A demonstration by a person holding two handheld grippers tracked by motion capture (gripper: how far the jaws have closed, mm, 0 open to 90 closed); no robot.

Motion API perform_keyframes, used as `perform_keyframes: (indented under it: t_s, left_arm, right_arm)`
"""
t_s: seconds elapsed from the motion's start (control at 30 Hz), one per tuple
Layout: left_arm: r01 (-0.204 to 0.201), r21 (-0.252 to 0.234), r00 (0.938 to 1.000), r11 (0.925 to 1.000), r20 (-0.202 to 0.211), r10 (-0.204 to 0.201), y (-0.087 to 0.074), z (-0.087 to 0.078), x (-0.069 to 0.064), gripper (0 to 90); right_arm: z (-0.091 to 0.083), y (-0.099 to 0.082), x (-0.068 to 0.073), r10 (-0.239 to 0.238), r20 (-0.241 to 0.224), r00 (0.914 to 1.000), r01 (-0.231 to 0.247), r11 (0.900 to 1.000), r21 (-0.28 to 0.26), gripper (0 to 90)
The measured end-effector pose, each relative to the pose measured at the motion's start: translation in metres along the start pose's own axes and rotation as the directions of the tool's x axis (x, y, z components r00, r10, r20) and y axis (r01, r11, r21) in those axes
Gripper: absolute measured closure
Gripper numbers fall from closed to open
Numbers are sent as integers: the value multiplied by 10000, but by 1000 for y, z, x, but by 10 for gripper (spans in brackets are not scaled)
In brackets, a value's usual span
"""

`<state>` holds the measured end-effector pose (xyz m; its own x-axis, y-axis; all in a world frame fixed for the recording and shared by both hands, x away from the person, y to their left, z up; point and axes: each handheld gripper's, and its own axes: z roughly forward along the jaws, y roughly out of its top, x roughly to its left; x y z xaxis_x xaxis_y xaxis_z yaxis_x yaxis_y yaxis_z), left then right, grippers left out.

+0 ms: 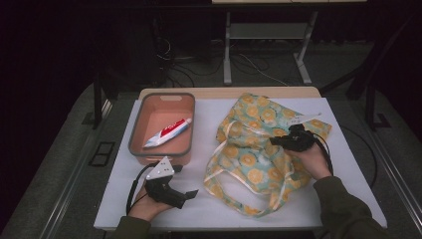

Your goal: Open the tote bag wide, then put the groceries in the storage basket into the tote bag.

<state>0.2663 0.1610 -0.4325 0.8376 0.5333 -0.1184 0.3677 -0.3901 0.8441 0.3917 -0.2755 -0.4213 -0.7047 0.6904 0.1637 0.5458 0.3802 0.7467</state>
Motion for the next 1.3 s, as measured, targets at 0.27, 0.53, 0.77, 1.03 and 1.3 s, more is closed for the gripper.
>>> perform_keyframes:
  t_s: [0.27,0.53,0.77,1.03,1.3]
  left_arm:
    - [-128,39,9997,9999,196,128,5,-4,-3,0]
    - [-37,88,9989,10000,459,33,11,-8,-1,0]
    - [-239,86,9981,9997,572,234,26,-10,4,19]
    - [-254,-78,9993,9996,290,256,52,-19,21,50]
    - [-41,-386,9974,9992,-723,13,75,-28,56,145]
  right_arm:
    - [1,-1,3,-131,62,9999,131,9999,84,895]
    - [0,0,5,-196,55,9998,196,9998,13,895]
    - [0,0,4,-144,5,9999,144,9999,-15,894]
    - [1,0,5,-190,5,9998,190,9998,4,894]
    - [1,0,6,-188,-20,9998,188,9998,35,895]
